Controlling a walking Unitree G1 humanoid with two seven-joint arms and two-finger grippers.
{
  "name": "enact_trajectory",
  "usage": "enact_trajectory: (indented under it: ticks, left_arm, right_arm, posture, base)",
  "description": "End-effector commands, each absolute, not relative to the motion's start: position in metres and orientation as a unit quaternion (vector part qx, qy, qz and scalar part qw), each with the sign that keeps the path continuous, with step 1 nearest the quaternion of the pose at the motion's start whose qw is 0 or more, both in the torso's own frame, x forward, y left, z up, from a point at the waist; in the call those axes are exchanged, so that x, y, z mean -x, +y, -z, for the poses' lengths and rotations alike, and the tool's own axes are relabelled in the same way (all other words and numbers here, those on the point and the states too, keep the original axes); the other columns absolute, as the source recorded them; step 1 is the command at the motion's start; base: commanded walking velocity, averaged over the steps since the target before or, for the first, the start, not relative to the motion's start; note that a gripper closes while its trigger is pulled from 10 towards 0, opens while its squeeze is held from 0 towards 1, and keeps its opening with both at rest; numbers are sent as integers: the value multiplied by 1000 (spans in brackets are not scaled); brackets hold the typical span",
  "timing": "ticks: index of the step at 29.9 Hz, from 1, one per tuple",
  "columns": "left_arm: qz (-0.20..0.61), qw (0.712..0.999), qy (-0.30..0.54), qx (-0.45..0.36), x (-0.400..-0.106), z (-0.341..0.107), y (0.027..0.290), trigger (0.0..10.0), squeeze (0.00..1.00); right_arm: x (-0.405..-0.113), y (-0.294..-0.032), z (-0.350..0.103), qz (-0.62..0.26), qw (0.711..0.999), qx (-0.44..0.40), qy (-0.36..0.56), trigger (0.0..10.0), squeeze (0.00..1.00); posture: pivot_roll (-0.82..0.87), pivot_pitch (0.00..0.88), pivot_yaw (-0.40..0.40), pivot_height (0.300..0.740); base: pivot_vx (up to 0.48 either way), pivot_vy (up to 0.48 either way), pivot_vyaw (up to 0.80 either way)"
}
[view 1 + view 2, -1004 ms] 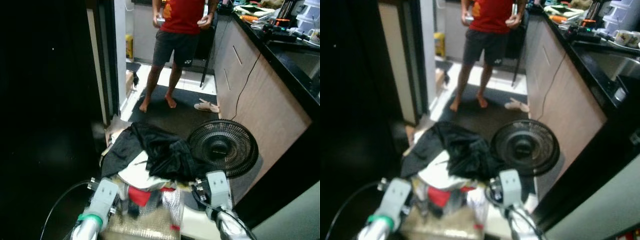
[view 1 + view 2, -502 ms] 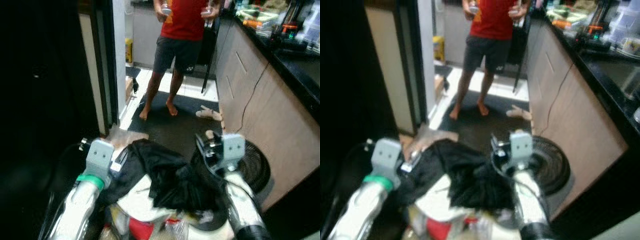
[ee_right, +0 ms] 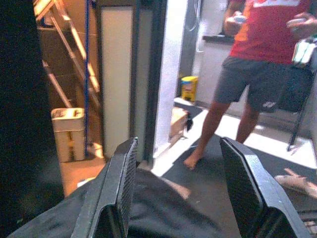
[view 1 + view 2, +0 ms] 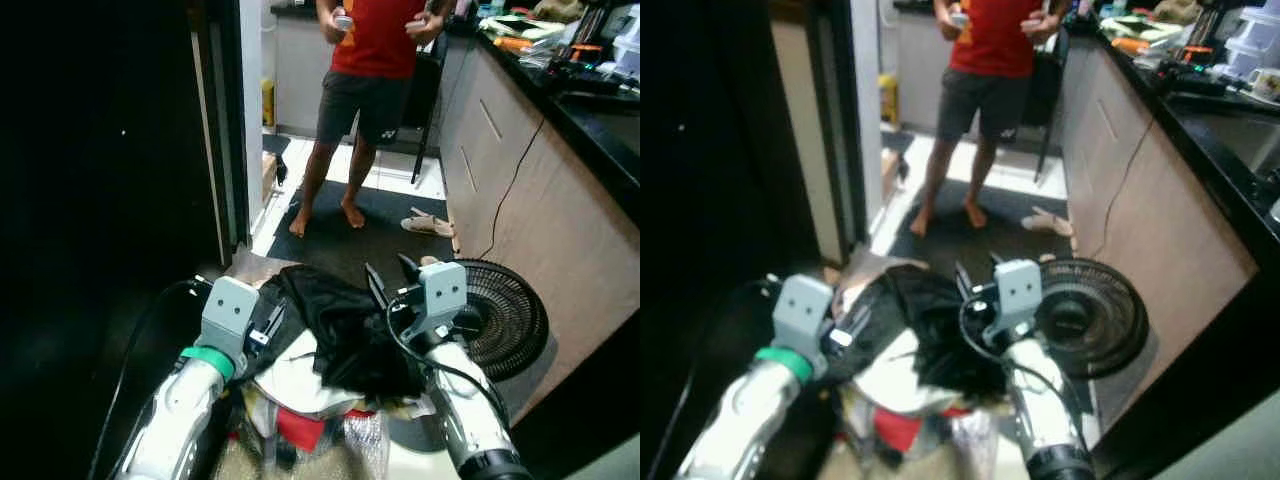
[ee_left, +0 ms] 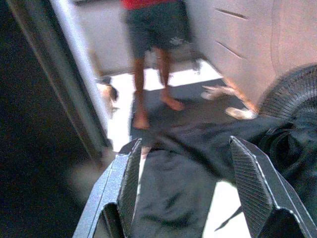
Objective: Clothes washing
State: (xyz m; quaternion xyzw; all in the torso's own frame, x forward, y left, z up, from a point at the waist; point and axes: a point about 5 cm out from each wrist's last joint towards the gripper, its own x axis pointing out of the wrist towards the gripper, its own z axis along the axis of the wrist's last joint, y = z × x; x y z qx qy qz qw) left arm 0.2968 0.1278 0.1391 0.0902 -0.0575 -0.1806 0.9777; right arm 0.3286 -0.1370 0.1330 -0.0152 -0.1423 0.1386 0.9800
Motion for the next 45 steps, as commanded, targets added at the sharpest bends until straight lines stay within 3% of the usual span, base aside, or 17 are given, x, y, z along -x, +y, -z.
enact_trajectory:
  ticks: [1,45]
  left_arm:
    - [182,979,-31,-91,-294,-130,129,10000,0]
    - [169,981,-22,-96,-292,-130,131,10000,0]
  right_arm:
    - [-327,-134,-131,-147,980,17,-134,10000,0]
    - [-324,-134,-123,-151,983,24,-107,10000,0]
  posture:
    - [18,30,2,740]
    - [20,31,-1,740]
  base:
    - [0,0,0]
    - [0,0,0]
